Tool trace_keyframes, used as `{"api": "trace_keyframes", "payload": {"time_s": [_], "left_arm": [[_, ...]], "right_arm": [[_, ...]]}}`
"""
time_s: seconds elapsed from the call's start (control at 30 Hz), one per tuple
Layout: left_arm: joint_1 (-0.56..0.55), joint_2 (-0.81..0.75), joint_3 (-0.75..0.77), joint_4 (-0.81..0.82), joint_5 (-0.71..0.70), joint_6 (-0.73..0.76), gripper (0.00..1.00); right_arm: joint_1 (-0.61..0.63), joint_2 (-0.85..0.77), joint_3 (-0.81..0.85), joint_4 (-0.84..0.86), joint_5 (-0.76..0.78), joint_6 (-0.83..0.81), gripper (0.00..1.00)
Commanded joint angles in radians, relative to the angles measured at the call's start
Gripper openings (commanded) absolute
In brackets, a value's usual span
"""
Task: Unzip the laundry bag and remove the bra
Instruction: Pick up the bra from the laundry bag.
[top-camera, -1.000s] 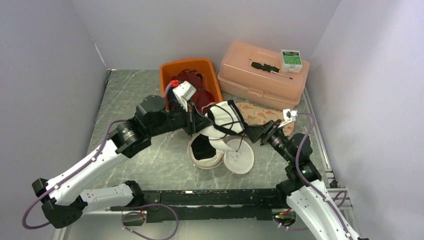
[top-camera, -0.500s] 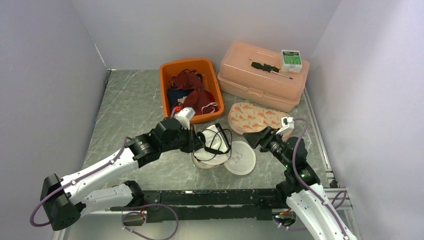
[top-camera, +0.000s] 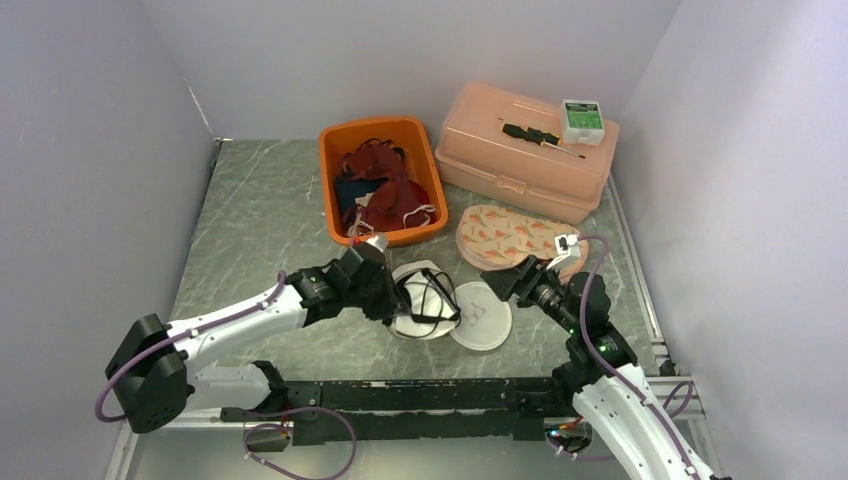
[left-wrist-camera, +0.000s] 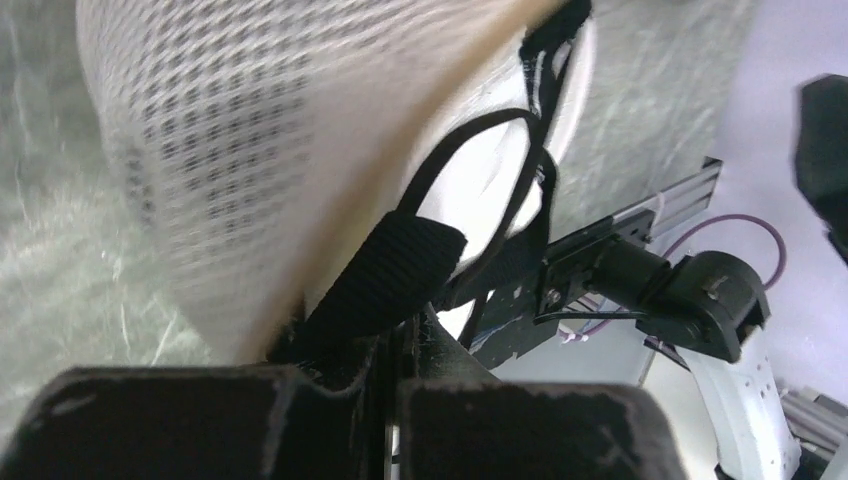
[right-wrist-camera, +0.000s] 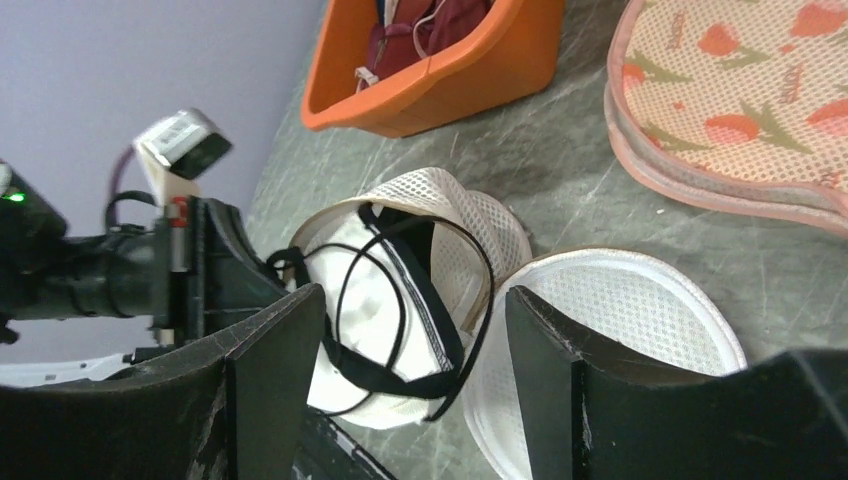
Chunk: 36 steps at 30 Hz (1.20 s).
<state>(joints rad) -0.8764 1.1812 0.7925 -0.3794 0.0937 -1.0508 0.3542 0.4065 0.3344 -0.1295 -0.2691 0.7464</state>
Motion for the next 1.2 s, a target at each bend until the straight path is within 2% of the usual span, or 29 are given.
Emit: {"api": "trace_keyframes", "payload": {"time_s": [0.0,0.13,0.23,0.43,0.53,0.67,0.83,1.07,1.17], "left_arm": [[-0.004,0.006,-0.035,0.043,0.054,-0.173,0.03],[-0.004,0.006,-0.036,0.026,0.055,-0.185,0.03],[-0.004,0.002,-0.056,0.025,0.047,-0.185,0.03],[-0.005,0.006,-0.116,0.111,0.050,-0.196,0.03],[-0.005,0.002,-0.137,0.148,0.058,-0.191,0.03],[-0.006,-0.021,-0.147,0.164,0.052,-0.177,0.03],[-0.005,-0.049,-0.163,0.163,0.036,-0.168,0.03],[-0.004,-0.048,-0.175,0.161,0.037,-0.153,0.03],[-0.005,-0.051,-0.187,0.180,0.042,-0.149,0.03]], "right_arm": [[-0.001,0.039,0.010,0.061,-0.093,-0.028,0.70],[0.001,0.108,-0.016,0.117,-0.236,-0.003,0.70],[0.002,0.153,-0.063,0.195,-0.364,0.078,0.70],[0.016,0.181,-0.126,0.208,-0.471,0.191,0.70],[0.046,0.193,-0.140,0.186,-0.464,0.211,0.70],[0.131,0.229,-0.150,0.204,-0.382,0.240,0.71],[0.238,0.362,-0.153,0.304,-0.292,0.287,0.71],[0.254,0.477,-0.145,0.375,-0.251,0.322,0.71],[0.256,0.505,-0.173,0.461,-0.233,0.377,0.70]]}}
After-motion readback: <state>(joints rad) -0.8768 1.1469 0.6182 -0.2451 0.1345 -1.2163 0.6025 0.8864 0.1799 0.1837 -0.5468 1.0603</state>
